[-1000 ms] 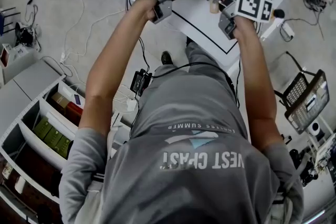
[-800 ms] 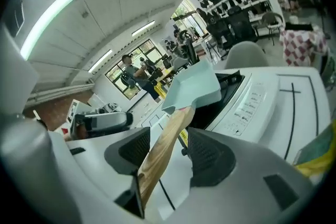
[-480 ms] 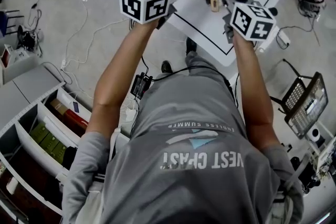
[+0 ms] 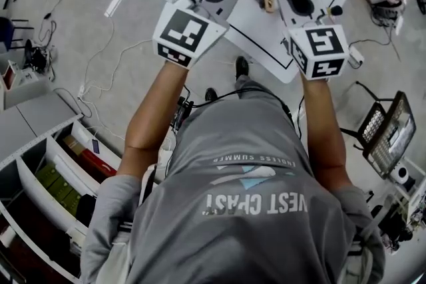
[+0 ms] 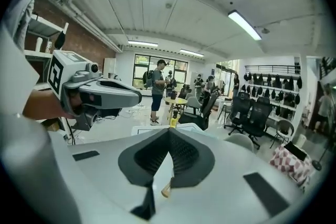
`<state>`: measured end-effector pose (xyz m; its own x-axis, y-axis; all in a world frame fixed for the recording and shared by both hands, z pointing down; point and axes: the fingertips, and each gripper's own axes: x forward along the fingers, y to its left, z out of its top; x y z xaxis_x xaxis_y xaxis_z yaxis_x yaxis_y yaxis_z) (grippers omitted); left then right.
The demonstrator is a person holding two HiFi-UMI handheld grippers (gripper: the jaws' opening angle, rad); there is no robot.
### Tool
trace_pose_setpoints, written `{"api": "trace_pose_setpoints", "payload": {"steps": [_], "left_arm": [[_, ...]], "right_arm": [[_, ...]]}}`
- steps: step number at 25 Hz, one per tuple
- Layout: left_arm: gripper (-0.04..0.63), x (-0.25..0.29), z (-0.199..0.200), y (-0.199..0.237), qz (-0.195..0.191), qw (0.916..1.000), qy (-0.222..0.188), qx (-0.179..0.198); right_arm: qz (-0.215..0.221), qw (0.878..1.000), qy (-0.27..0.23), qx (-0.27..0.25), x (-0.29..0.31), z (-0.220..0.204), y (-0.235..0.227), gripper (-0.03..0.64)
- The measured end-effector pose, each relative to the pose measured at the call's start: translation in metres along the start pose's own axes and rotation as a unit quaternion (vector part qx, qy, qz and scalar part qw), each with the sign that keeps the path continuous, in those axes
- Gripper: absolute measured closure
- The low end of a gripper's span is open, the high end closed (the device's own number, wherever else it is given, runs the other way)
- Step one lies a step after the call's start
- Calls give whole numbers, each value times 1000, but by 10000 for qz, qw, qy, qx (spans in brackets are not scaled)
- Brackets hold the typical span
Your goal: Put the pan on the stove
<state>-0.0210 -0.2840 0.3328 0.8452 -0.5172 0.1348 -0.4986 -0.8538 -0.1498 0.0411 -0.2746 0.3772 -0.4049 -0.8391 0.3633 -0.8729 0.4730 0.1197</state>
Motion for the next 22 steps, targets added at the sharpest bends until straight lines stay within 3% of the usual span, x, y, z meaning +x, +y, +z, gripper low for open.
{"api": "trace_pose_setpoints", "payload": {"steps": [6, 22], "left_arm": [[597, -39, 20, -27, -19, 9995, -164, 287], [597, -96, 27, -74, -124, 9995, -248, 168]], "right_arm": [[16, 9995, -214, -218, -35, 22, 28, 611], [-71, 9994, -282, -184, -91, 21, 64, 611]]}}
